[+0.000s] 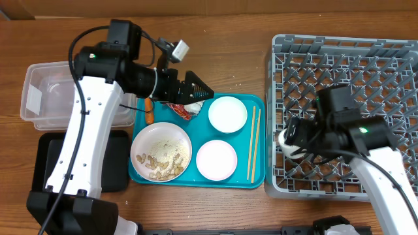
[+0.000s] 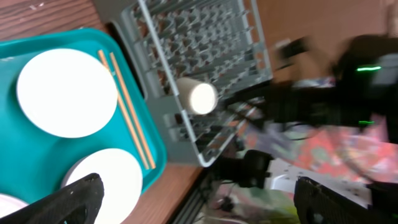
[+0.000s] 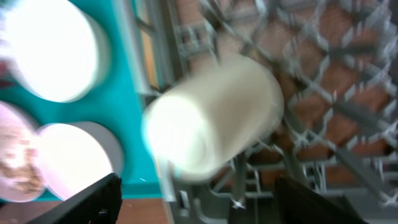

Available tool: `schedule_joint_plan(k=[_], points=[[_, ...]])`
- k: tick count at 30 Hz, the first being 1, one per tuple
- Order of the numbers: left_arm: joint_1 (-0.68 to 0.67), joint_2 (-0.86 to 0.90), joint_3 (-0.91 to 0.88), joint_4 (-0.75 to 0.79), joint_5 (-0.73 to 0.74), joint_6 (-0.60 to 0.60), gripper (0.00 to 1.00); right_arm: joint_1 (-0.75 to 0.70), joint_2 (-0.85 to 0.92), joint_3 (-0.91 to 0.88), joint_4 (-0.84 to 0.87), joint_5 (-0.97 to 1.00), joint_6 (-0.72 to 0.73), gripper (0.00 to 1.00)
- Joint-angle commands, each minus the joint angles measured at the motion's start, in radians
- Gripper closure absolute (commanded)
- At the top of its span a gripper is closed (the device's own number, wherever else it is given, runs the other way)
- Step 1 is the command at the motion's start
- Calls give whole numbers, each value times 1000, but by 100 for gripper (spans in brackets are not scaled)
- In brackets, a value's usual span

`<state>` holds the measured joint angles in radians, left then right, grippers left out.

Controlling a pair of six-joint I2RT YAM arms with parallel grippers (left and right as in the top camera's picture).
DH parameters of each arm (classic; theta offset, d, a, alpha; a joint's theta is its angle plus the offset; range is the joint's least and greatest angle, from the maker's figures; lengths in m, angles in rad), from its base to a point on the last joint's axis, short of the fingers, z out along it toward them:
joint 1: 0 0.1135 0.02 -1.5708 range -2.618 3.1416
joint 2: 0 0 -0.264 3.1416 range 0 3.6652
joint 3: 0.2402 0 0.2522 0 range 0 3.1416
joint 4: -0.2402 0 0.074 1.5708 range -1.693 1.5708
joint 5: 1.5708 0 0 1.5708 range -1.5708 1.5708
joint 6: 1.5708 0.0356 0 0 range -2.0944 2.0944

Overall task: Sort waste into correct bins and load items into the dishwasher
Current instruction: 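Lower the cup into the rack's lower left and open the right gripper, then grasp the white bowl on the tray with the left gripper and lift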

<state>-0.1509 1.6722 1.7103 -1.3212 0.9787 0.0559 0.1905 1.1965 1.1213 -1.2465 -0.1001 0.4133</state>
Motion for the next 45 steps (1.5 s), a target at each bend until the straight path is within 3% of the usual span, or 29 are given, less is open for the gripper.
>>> schedule_joint_plan(k=[1, 8, 16, 18, 21, 24, 33, 38, 43, 45], points=[[-61, -4, 19, -6, -167, 12, 3, 4, -105, 111, 19, 21, -11, 18], [-222, -4, 18, -2, -698, -164, 3, 4, -219, 163, 11, 194, 187, 15], [-321, 8, -103, 158, -1068, -323, 7, 4, -249, 163, -66, 235, 269, 13], [-320, 16, -177, 252, -1044, -326, 9, 4, -249, 163, -80, 235, 269, 13], [-323, 56, -285, 417, -896, -321, 29, 4, -249, 163, -100, 235, 269, 11], [-338, 112, -323, 489, -851, -321, 44, 4, -249, 163, -118, 235, 269, 11], [-361, 300, -326, 607, -901, -269, 56, 4, -248, 161, -131, 230, 269, 10], [-360, 324, -322, 621, -900, -274, 93, 4, -238, 161, -138, 230, 267, 6], [-359, 293, -247, 541, -901, -280, 96, 4, -217, 161, -138, 215, 253, 5], [-358, 280, -200, 485, -901, -280, 96, 5, -209, 161, -101, 126, 159, 5]])
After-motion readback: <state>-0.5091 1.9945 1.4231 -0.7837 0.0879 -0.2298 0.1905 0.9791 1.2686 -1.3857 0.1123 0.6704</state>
